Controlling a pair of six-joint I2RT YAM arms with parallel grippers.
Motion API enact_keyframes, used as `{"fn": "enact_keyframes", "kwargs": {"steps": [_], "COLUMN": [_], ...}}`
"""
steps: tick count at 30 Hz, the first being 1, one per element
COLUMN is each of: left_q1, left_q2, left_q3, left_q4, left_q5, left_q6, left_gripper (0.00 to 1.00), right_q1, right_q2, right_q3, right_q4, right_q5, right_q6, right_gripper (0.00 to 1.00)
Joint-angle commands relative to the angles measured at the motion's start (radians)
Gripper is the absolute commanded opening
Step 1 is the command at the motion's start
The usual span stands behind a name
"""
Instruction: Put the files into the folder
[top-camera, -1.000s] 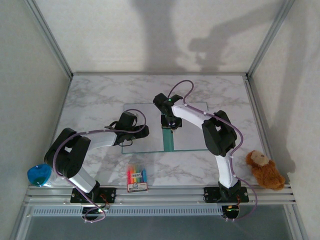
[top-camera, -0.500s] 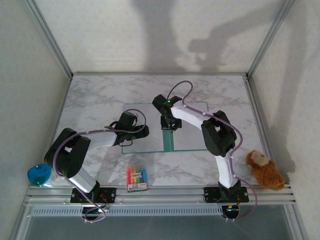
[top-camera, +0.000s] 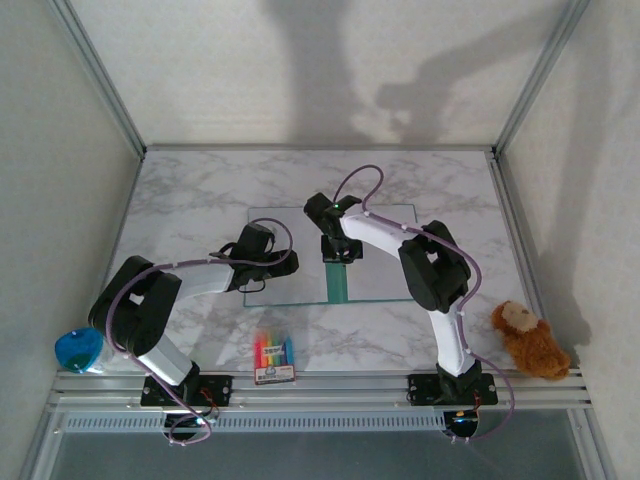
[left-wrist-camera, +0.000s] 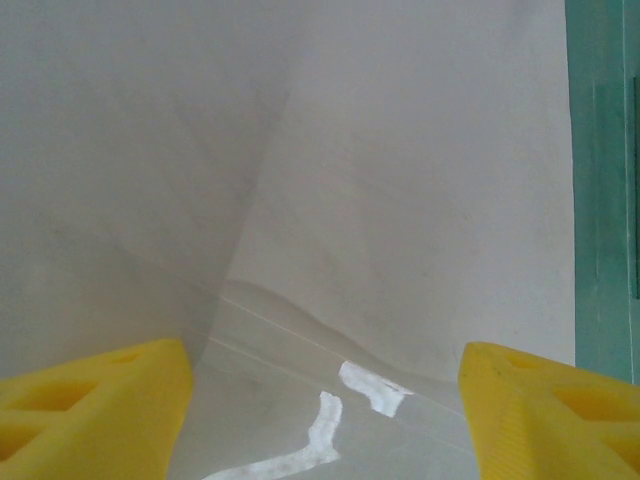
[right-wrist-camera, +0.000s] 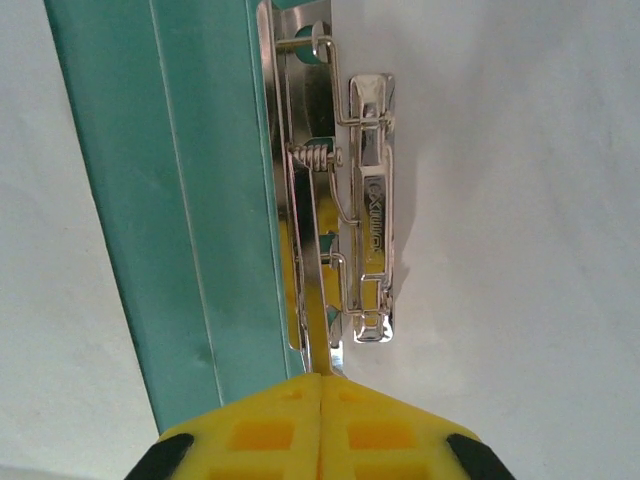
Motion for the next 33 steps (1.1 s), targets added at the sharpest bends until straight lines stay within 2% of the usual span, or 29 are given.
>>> {"fn": "enact_keyframes", "kwargs": {"steps": [1,17,33], "left_q1": [-0.006,-0.013,-0.014], "left_q2": [0.049,0.05,0.057], "left_q3": [-0.049,-0.052,-0.05], "left_q4": [-0.106,-0.103,-0.104], "left_q5": [-0.019,-0.019,-0.023], "left_q6": [-0.014,-0.019,-0.022], "left_gripper": [0.73,0.73,0.73], "right_q1": [0.0,-0.001,0.0], "right_q2": [0.052,0.082,0.088], "right_q3": [-0.047,-0.062,-0.047], "right_q4": [-0.064,-0.05,-0.012], "right_q5": [0.067,0.076,0.014], "right_q6": [0.006,0.01,0.007], "right_gripper": [0.07,0.06,0.06]}}
